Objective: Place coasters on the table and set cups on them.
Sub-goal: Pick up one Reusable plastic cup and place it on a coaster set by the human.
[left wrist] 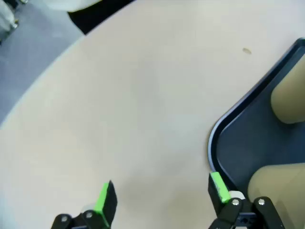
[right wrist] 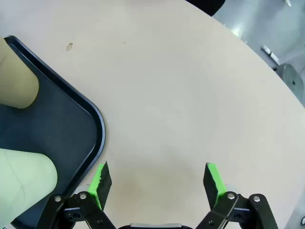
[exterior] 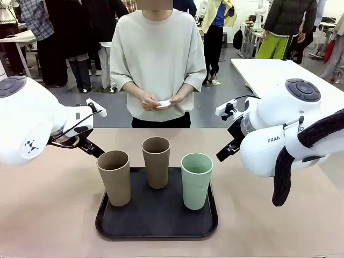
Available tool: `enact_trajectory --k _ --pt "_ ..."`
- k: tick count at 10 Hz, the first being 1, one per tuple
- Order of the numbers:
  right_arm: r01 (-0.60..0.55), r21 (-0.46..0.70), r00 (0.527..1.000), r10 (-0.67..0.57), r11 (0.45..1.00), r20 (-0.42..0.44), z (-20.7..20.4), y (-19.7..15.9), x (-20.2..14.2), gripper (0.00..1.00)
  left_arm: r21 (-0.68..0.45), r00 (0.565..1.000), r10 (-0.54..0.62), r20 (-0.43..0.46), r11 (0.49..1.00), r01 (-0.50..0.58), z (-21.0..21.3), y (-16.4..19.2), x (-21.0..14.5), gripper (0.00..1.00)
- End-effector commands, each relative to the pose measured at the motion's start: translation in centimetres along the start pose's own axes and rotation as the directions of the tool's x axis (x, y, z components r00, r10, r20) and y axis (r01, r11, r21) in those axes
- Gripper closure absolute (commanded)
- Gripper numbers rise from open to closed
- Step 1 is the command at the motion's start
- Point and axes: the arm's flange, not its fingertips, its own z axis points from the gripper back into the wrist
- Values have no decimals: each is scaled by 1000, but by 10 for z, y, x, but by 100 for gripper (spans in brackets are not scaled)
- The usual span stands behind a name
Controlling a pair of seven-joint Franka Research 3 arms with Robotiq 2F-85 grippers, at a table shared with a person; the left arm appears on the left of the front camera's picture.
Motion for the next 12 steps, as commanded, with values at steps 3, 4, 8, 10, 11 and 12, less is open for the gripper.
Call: enact_trajectory --k 3,4,8,10,11,12 --pt "0 0 1000 0 1000 0 0 0 0 0 0 1000 0 0 1000 0 0 0 0 0" --pt "0 0 1000 0 1000 0 0 0 0 0 0 1000 0 0 1000 0 0 0 0 0" --pt "0 0 1000 0 1000 0 0 0 0 0 0 1000 0 0 1000 0 0 0 0 0" --pt "0 0 1000 0 1000 0 0 0 0 0 0 1000 0 0 1000 0 0 0 0 0" --pt "0 0 1000 0 1000 0 0 0 0 0 0 1000 0 0 1000 0 0 0 0 0" --pt "0 0 1000 0 1000 0 0 0 0 0 0 1000 0 0 1000 0 0 0 0 0"
